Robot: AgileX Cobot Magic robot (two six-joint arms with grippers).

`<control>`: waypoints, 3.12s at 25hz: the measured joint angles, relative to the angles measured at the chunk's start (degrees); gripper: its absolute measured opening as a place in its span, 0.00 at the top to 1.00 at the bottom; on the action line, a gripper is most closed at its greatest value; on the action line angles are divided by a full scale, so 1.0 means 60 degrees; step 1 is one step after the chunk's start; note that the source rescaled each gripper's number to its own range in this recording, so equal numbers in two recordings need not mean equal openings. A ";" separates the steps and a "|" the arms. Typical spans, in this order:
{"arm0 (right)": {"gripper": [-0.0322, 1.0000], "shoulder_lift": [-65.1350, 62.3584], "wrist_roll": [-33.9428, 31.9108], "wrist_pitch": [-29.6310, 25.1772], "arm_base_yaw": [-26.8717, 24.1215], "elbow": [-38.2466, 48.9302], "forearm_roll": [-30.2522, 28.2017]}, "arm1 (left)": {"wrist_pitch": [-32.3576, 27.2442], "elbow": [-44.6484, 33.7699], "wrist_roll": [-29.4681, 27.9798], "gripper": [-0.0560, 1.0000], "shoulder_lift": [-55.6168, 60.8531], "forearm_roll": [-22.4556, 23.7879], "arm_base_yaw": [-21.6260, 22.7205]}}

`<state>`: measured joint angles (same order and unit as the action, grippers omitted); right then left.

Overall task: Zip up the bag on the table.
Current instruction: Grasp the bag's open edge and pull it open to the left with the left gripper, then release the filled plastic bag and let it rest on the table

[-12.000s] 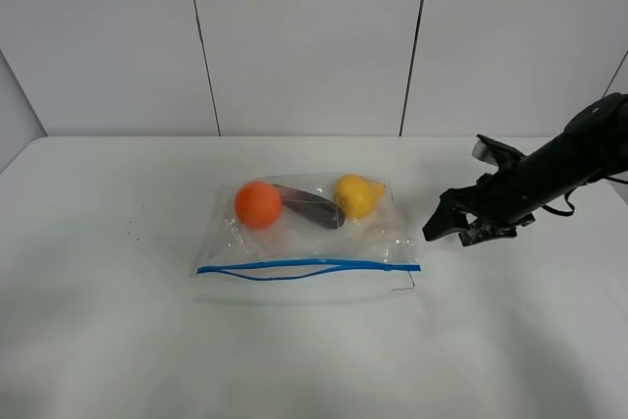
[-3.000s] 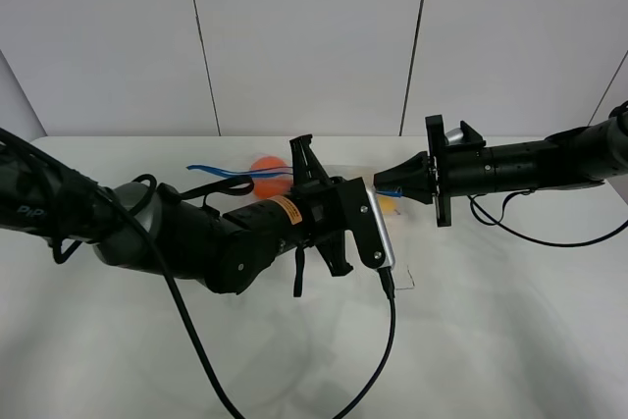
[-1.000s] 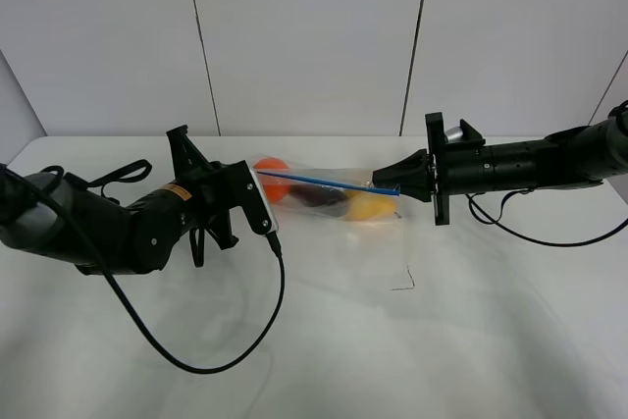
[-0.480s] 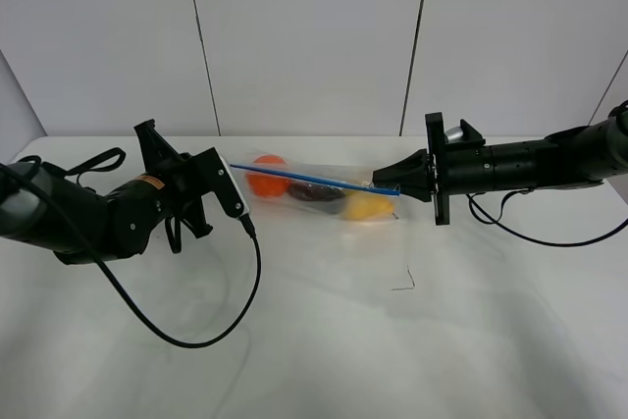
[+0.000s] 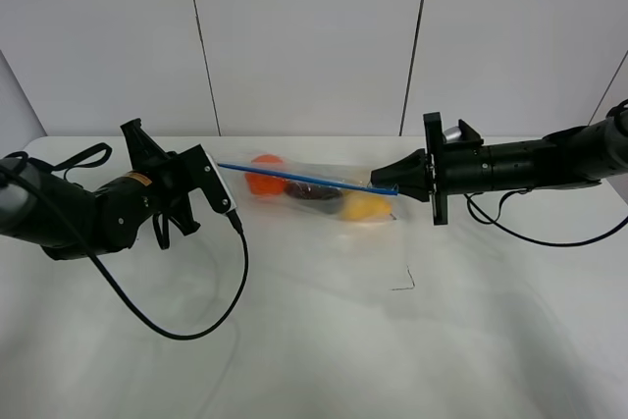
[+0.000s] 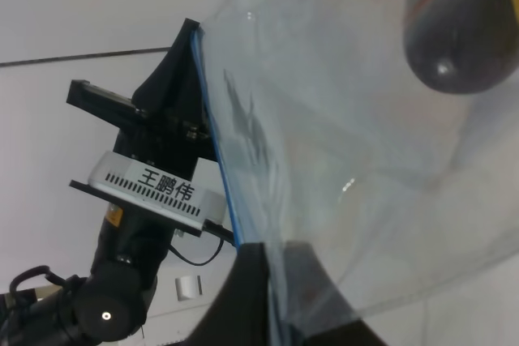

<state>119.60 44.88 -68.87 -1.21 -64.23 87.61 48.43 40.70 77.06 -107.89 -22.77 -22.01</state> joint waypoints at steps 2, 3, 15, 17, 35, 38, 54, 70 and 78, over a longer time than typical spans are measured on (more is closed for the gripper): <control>0.97 0.0000 0.0000 0.0000 0.0000 0.0000 -0.0010 | -0.0021 0.0000 -0.0180 0.95 0.0000 0.0201 0.0041; 0.97 0.0000 0.0000 0.0000 0.0000 0.0000 -0.0010 | -0.0034 0.0000 -0.0325 0.93 0.0000 0.0333 0.0069; 0.97 0.0000 0.0000 0.0000 -0.0061 0.0000 -0.0151 | -0.0059 -0.0011 -0.1826 0.25 0.0000 -0.0119 0.0347; 0.97 0.0000 0.0000 0.0000 -0.0061 0.0000 -0.0151 | -0.0059 -0.0013 -0.2070 0.24 0.0000 -0.0249 0.0629; 0.97 0.0000 0.0000 0.0000 -0.0061 0.0000 -0.0151 | -0.4121 0.0873 -0.5055 0.24 0.0021 -0.0594 0.2026; 0.97 0.0000 0.0000 0.0000 -0.0061 0.0000 -0.0145 | -0.6248 0.1502 -0.5069 0.24 0.0044 -0.0827 0.2251; 0.97 0.0000 0.0000 0.0000 -0.0061 0.0000 -0.0080 | -1.3463 0.4511 -0.7893 0.09 0.0125 -0.0803 0.3428; 0.97 0.0000 0.0000 0.0000 -0.0061 0.0000 -0.0080 | -1.9229 0.7152 -1.2580 0.00 0.0125 0.3662 0.3447; 0.97 0.0000 0.0000 0.0000 -0.0061 0.0000 -0.0080 | -1.9388 0.6955 -1.3231 0.00 0.0323 0.4538 0.3524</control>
<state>119.60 44.88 -68.87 -1.58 -64.23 87.13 -67.90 82.43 -2.33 -105.95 4.46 -0.86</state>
